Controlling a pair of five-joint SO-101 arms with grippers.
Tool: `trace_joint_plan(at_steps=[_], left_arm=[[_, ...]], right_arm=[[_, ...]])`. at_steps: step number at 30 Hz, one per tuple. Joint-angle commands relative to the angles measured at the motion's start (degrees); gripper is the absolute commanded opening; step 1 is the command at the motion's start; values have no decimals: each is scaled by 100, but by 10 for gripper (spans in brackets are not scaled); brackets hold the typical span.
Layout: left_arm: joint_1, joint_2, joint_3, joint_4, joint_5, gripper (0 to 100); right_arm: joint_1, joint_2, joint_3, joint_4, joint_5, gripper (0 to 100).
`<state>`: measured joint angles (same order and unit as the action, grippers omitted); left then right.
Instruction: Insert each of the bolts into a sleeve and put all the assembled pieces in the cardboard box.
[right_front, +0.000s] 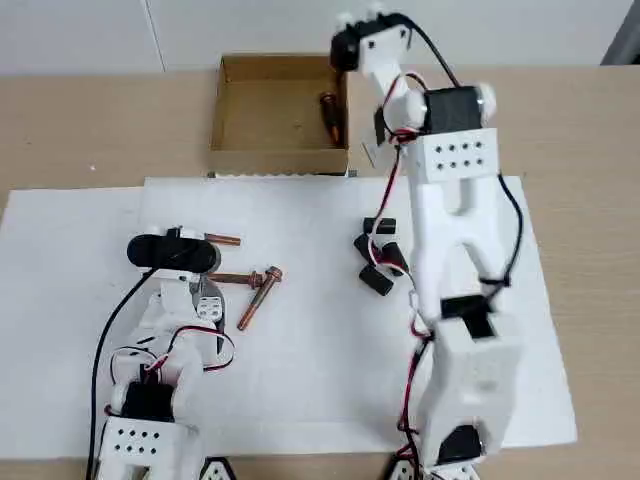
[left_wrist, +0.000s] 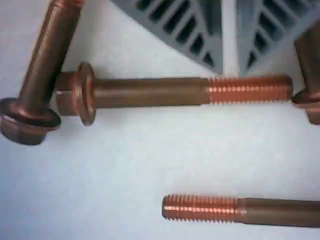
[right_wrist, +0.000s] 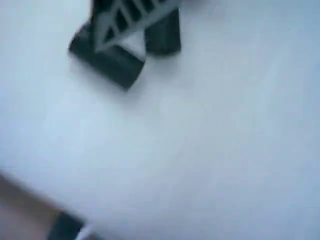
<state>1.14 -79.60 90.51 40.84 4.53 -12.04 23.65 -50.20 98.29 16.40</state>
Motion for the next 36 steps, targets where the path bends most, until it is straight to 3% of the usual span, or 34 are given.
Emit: trace_joint_plan(at_steps=[1,13,25,36], left_arm=[[-18,-62,-31,-123,-18,6],[-18,-62,-31,-123,-18,6],[-18,-62,-31,-123,-18,6],[-18,-62,-31,-123,-18,6]], right_arm=[[40,-1086,1442,31,-18,165],[40,-1675,4448,-479,299,165],[13,-1648,5495,-1895,571,165],[48,-857,5574,-2440,747,163]])
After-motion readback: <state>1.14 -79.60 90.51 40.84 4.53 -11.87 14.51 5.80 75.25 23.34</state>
